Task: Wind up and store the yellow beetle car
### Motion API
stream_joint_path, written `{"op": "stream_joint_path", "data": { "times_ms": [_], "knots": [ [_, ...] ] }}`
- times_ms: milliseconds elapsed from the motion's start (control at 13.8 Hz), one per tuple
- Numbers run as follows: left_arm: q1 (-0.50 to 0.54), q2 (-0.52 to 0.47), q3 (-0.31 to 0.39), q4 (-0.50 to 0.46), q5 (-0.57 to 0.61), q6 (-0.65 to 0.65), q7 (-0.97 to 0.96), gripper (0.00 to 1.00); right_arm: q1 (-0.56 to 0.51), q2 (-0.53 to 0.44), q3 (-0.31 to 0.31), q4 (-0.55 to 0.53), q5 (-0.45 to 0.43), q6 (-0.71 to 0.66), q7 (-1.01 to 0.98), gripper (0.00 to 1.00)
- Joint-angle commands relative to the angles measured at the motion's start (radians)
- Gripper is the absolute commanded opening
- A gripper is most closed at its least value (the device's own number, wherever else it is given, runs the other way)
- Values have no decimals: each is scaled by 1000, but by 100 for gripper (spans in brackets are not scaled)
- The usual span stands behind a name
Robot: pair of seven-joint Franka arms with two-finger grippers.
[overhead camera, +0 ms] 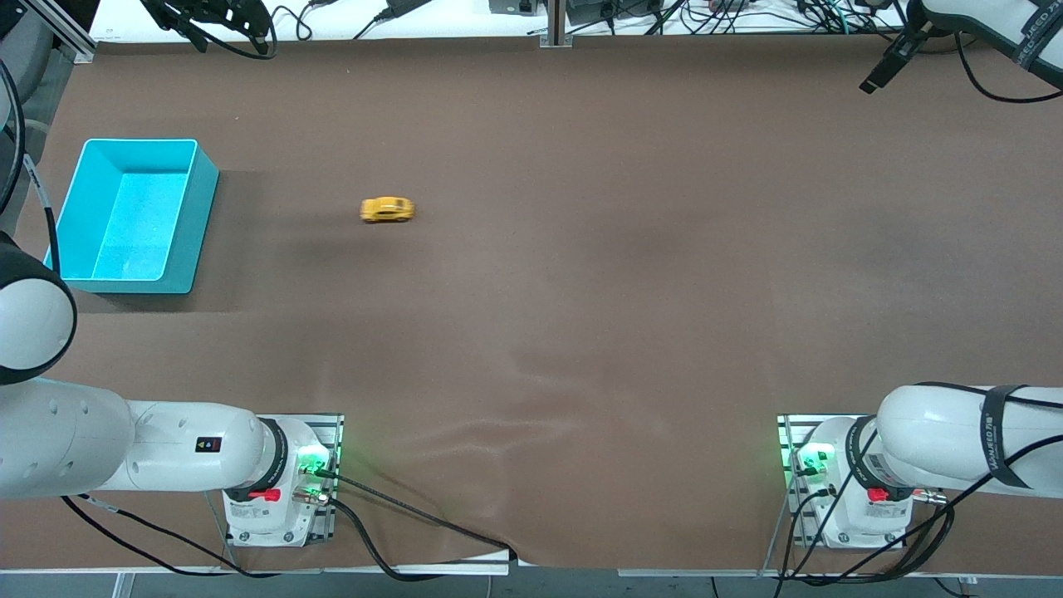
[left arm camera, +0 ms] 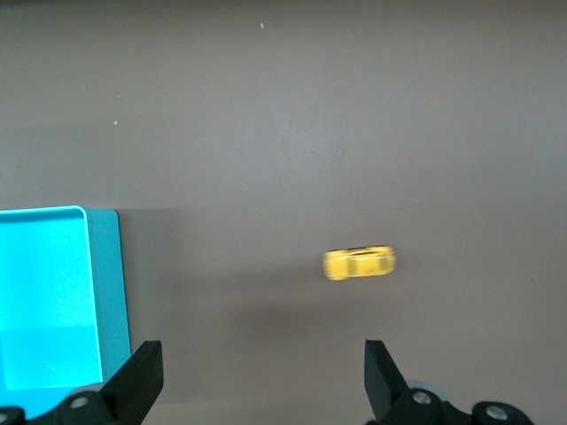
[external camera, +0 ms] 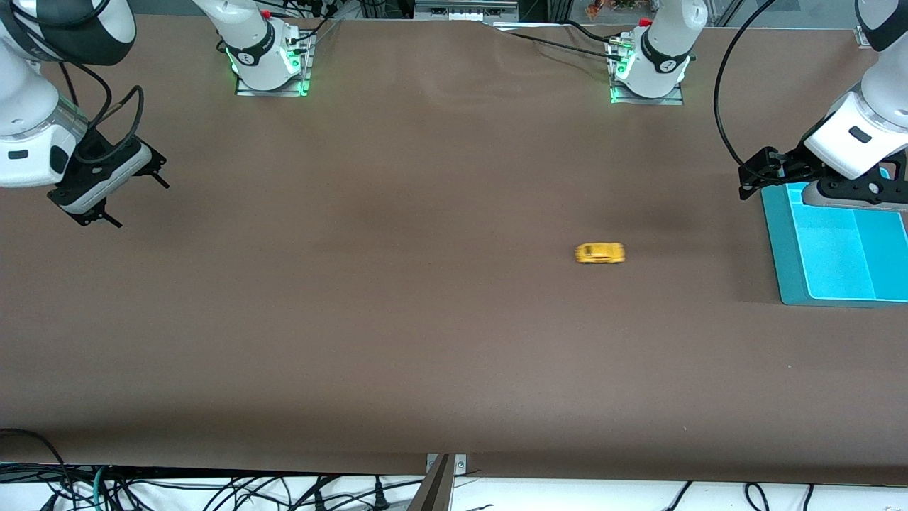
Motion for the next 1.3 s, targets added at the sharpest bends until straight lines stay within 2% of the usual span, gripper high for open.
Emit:
{"op": "stream_joint_path", "data": {
  "times_ms": [0,217,435,797,1232],
  "knots": [
    [5,8,3,28,-9,-21,-9,100,36,-32,-8,-11,0,-52,287,100],
    [5,8,5,34,-9,-22,-7,100,76,-55,-36,-11,43,-104,488,100],
    [-6,6,-26,43,-9,-27,-15,100,98,-72,-80,-8,57,-145,572,100],
    [-6,9,-28,50,-9,-44,-12,100,96,-51,-88,77,66,-211,581,100],
    [5,26,-34,60,-26,-62,-3,100,93,-43,-99,91,42,-211,575,100]
  ]
}}
